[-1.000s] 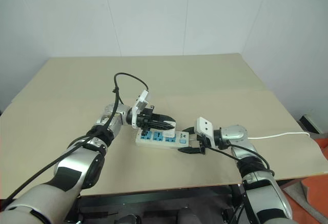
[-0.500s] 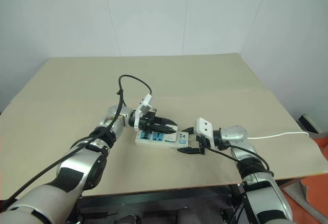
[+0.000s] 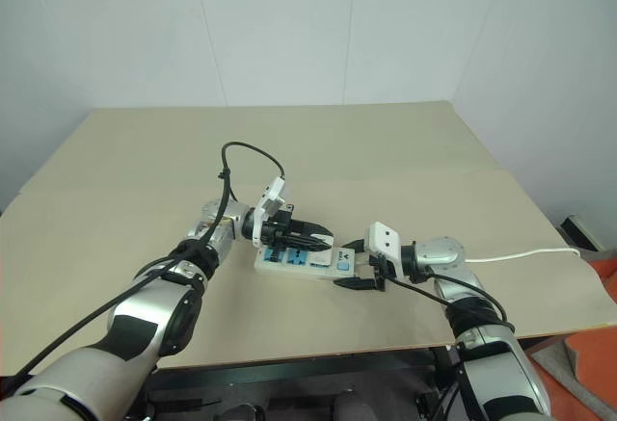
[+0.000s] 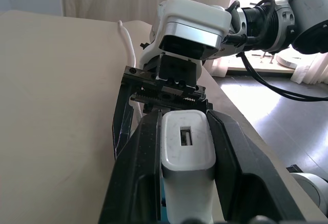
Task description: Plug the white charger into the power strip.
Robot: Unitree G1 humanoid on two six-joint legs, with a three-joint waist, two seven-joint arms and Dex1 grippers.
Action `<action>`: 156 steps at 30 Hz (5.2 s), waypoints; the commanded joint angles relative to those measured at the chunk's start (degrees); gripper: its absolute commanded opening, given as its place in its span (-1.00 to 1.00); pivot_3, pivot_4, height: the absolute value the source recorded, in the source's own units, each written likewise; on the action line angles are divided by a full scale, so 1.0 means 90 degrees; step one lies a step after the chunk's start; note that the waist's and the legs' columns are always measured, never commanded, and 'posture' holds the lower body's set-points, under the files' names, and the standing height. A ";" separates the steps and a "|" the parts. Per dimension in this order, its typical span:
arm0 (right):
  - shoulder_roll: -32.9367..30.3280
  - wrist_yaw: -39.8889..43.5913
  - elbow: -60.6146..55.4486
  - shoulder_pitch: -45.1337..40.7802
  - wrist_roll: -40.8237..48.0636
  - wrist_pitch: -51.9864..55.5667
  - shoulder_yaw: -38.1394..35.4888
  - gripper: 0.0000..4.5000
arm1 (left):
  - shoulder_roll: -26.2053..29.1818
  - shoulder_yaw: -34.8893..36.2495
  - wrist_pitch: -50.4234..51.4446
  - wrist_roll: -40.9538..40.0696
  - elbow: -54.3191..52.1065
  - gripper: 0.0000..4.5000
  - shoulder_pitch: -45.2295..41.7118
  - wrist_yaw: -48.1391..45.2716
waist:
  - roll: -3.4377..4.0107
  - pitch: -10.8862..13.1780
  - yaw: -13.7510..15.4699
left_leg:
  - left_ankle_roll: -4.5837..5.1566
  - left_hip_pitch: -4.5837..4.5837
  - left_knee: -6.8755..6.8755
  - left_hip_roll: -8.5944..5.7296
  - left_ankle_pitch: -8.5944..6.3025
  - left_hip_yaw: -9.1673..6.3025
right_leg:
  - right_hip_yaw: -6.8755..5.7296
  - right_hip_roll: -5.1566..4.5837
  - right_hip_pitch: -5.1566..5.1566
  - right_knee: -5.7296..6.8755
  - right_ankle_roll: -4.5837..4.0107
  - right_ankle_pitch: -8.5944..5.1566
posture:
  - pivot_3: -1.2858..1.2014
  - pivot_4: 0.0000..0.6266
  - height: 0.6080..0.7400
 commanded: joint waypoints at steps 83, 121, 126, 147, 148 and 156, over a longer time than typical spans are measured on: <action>-0.0014 -0.0219 0.0190 0.0376 -0.0617 -0.0049 0.0402 0.52 | 0.0261 -0.0325 -0.1719 0.0779 0.0040 0.99 0.0881 0.0536 | -0.0021 -0.0219 0.0086 | -0.0033 0.0057 -0.0083 -0.0002 -0.0020 -0.0013 | 0.0005 0.0003 0.0023 -0.0051 -0.0056 -0.0032 | 0.03 -0.52 1.00; -0.3700 0.0745 -0.4231 0.3383 0.1772 0.2224 -0.2891 0.98 | 0.4182 0.1398 0.0336 -0.1497 -0.5003 1.00 0.4248 0.0317 | 0.0074 0.0007 0.0460 | -0.0010 -0.0198 -0.0070 -0.0005 -0.0004 0.0009 | -0.0005 -0.0022 -0.0213 -0.0055 -0.0014 -0.0011 | 0.03 -0.52 1.00; -0.3706 0.0531 -0.4406 0.3534 0.1797 0.2330 -0.2960 0.98 | 0.4094 0.1354 0.0341 -0.1466 -0.5024 1.00 0.4232 0.0444 | 0.0072 0.0010 0.0440 | -0.0011 -0.0194 -0.0066 -0.0002 -0.0003 0.0020 | -0.0001 -0.0022 -0.0213 -0.0054 -0.0012 -0.0003 | 0.03 -0.52 1.00; -0.3730 0.0200 -0.4696 0.3742 0.1802 0.2548 -0.3072 0.98 | 0.3998 0.1337 0.0292 -0.1585 -0.5400 1.00 0.4555 0.0695 | 0.0071 0.0010 0.0461 | -0.0011 -0.0199 -0.0042 -0.0002 -0.0002 0.0025 | 0.0002 -0.0022 -0.0206 -0.0046 -0.0006 0.0001 | 0.03 -0.52 1.00; -0.3714 0.0191 -0.4732 0.3744 0.1829 0.2566 -0.3080 0.98 | 0.3976 0.1343 0.0308 -0.1607 -0.5461 1.00 0.4595 0.0712 | 0.0071 0.0010 0.0461 | -0.0011 -0.0201 -0.0040 -0.0002 -0.0002 0.0025 | 0.0002 -0.0022 -0.0206 -0.0046 -0.0005 0.0001 | 0.03 -0.52 1.00; -0.3759 0.0187 -0.4702 0.3689 0.1817 0.2593 -0.3059 0.98 | 0.3901 0.1325 0.0353 -0.1654 -0.5527 1.00 0.4559 0.0765 | 0.0071 0.0010 0.0458 | -0.0011 -0.0200 -0.0036 -0.0001 -0.0002 0.0027 | 0.0003 -0.0022 -0.0204 -0.0043 -0.0005 0.0003 | 0.03 -0.52 1.00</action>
